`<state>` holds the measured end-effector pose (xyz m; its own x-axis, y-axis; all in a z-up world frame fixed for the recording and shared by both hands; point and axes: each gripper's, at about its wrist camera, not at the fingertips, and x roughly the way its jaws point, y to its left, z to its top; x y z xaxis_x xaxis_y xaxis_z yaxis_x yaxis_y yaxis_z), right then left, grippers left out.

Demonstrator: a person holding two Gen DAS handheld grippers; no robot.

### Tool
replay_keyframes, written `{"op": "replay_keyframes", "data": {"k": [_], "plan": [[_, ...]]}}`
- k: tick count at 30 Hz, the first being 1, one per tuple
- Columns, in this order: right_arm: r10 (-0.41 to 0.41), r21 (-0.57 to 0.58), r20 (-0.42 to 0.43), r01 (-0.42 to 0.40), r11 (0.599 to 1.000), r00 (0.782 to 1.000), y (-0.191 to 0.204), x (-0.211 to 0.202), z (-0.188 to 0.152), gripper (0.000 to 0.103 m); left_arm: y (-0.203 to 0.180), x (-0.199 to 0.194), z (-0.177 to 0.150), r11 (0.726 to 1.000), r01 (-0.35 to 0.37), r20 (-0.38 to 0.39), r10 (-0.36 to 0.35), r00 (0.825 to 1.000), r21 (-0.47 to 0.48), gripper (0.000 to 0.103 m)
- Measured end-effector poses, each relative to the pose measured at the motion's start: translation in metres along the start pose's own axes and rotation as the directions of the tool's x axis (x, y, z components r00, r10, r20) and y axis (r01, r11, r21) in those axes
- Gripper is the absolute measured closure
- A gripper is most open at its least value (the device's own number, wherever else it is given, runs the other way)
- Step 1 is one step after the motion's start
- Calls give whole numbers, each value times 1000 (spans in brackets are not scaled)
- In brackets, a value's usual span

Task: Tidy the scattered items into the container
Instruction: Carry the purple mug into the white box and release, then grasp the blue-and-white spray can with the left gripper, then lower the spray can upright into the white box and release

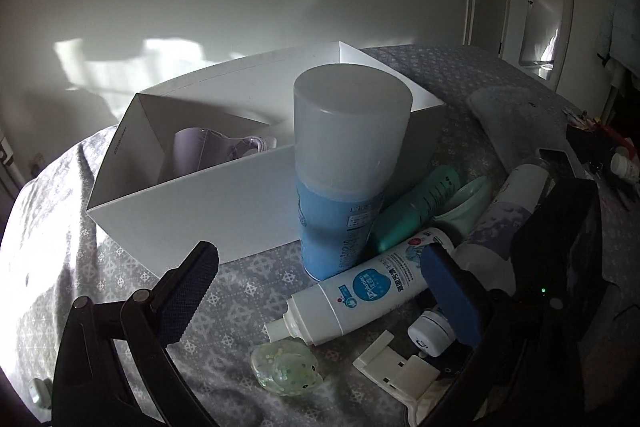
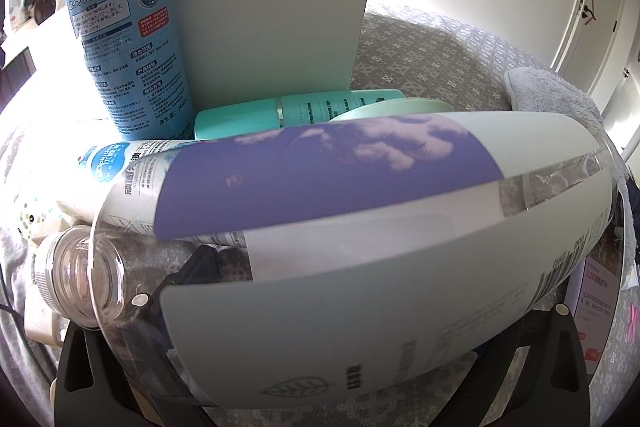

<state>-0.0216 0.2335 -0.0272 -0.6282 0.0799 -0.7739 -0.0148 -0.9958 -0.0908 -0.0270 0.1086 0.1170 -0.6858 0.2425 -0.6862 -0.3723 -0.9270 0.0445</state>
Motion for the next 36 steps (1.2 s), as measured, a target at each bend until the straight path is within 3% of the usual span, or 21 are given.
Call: {"op": "replay_keyframes", "data": {"k": [2, 5, 7, 8, 12, 17, 22, 26, 30, 36], "plan": [[0, 0, 0, 0, 1000, 1000, 0, 0, 0, 0, -1, 14, 5, 1000, 2, -13, -2, 1000, -19, 5], [0, 1, 0, 0, 1000, 1000, 0, 0, 0, 0, 0, 29, 12, 999, -18, -48, 16, 999, -42, 31], [1, 0, 1, -1, 1000, 1000, 0, 0, 0, 0, 2, 38, 10, 997, 4, -87, -11, 996, -73, 41], [0, 0, 1, 0, 1000, 1000, 1, 0, -1, 0, 3, 41, 10, 996, 25, -98, -34, 995, -90, 51], [0, 0, 1, 0, 1000, 1000, 2, -1, -1, 0, 3, 29, 6, 994, 31, -65, -38, 997, -107, 52], [0, 0, 1, 0, 1000, 1000, 2, -1, -1, 0, 15, -17, 8, 983, 65, 32, -60, 998, -169, 52], [1, 1, 1, -1, 1000, 1000, 2, -1, -2, 0, 36, -66, 43, 974, 94, 192, -54, 980, -206, 52], [0, 0, 1, 0, 1000, 1000, 3, -1, -2, 0, 48, -71, 80, 975, 88, 263, -31, 964, -205, 52], [0, 0, 1, 0, 1000, 1000, 3, -1, -2, 0, 47, -31, 107, 976, 67, 209, -23, 978, -205, 52], [0, 0, 2, 0, 1000, 1000, 3, -1, -2, 0, 32, 29, 92, 978, 83, 32, -78, 996, -190, 52]]}}
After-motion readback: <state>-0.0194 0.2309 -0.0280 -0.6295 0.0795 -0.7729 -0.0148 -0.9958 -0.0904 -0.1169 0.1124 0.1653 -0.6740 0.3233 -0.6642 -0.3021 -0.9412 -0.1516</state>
